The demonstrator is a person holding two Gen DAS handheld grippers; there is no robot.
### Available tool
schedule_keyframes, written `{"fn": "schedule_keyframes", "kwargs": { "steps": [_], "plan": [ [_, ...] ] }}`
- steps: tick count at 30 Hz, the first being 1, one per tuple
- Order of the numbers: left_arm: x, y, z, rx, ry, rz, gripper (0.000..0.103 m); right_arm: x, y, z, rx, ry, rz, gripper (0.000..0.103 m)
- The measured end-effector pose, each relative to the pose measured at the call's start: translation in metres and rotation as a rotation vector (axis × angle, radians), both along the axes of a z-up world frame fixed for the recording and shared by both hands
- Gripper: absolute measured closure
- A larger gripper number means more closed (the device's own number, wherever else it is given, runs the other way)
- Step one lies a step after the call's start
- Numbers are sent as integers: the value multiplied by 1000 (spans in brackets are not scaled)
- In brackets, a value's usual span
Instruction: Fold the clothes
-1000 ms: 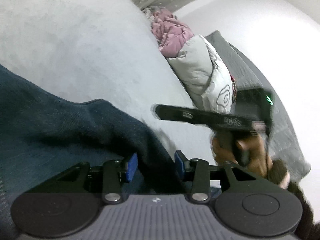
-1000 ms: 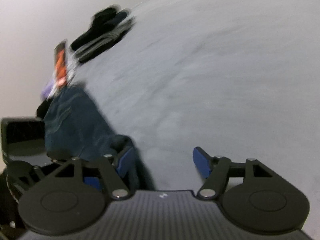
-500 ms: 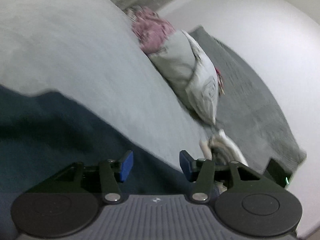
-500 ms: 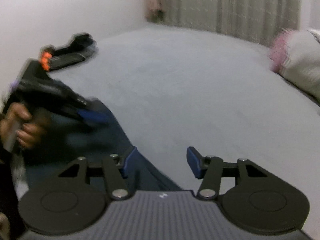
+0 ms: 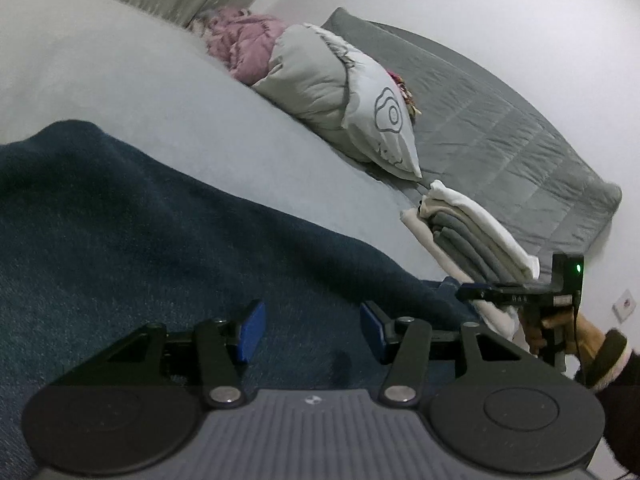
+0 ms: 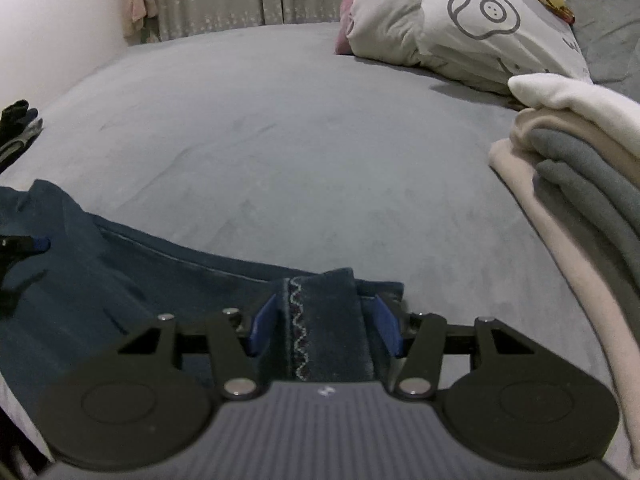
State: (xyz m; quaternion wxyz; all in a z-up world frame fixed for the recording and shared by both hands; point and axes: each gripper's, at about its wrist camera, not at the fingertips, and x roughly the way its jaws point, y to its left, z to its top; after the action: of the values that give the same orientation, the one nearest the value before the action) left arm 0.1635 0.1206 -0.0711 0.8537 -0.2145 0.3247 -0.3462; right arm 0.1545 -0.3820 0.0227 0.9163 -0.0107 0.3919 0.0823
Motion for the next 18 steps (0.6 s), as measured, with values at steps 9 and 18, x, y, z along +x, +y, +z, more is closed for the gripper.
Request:
{"fn": "schedule_keyframes", "kwargs": {
  "steps": [9,18],
  "plan": [
    [-1,4,-3,-26,2,-3,50,4,33,-23,-111,-86,-33,69],
    [0,5,-2,-32,6,-3,50,-10,29,-16,-199,-204,-200,61]
  ]
}}
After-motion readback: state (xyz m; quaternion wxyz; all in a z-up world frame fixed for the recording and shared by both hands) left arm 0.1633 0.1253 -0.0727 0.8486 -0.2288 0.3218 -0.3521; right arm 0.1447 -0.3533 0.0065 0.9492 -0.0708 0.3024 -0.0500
